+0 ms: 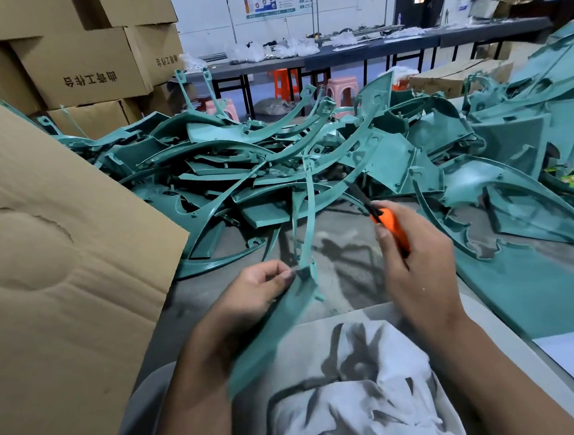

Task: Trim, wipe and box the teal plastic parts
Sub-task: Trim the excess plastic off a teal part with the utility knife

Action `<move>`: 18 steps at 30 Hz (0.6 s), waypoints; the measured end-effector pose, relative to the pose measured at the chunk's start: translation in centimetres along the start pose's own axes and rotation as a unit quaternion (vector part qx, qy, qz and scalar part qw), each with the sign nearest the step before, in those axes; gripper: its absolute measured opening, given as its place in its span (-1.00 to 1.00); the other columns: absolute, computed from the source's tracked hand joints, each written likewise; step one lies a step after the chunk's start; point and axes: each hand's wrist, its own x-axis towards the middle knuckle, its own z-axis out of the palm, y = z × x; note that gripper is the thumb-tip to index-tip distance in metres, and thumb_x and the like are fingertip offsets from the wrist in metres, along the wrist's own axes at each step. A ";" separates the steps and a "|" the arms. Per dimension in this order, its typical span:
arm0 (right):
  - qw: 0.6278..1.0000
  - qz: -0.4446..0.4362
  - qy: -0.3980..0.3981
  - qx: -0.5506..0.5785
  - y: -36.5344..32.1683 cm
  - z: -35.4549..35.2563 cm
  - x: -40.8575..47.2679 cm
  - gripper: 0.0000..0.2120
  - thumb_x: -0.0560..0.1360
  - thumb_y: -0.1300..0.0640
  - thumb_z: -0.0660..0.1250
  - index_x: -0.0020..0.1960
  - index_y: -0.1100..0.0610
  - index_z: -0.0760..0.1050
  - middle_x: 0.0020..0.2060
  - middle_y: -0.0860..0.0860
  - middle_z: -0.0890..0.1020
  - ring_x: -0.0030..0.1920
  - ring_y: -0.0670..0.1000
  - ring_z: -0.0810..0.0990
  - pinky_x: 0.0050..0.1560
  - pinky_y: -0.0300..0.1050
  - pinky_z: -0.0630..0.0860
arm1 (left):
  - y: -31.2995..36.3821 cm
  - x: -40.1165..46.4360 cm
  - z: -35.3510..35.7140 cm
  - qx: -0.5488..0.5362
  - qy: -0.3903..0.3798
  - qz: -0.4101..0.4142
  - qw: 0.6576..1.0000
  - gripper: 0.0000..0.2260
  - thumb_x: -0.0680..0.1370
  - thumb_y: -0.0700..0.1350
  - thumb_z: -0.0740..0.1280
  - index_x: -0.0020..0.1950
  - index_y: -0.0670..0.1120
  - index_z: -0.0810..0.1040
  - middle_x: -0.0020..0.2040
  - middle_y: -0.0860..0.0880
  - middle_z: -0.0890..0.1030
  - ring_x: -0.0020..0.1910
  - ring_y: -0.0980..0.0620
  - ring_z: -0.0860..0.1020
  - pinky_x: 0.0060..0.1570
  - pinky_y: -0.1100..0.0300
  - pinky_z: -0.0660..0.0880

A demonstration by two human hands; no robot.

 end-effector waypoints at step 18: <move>0.773 0.376 0.069 0.506 -1.1 -1.3 1.4 -0.81 0.53 0.13 0.50 -0.13 0.16 0.51 -0.40 -0.01 0.56 -0.51 -0.09 0.42 -0.52 -0.24 0.42 | 1.3 0.7 0.7 -0.400 -0.126 -0.006 0.908 -0.25 0.53 0.44 0.17 0.19 -0.21 0.70 0.28 -0.32 0.61 0.26 -0.36 0.58 0.28 -0.42 0.43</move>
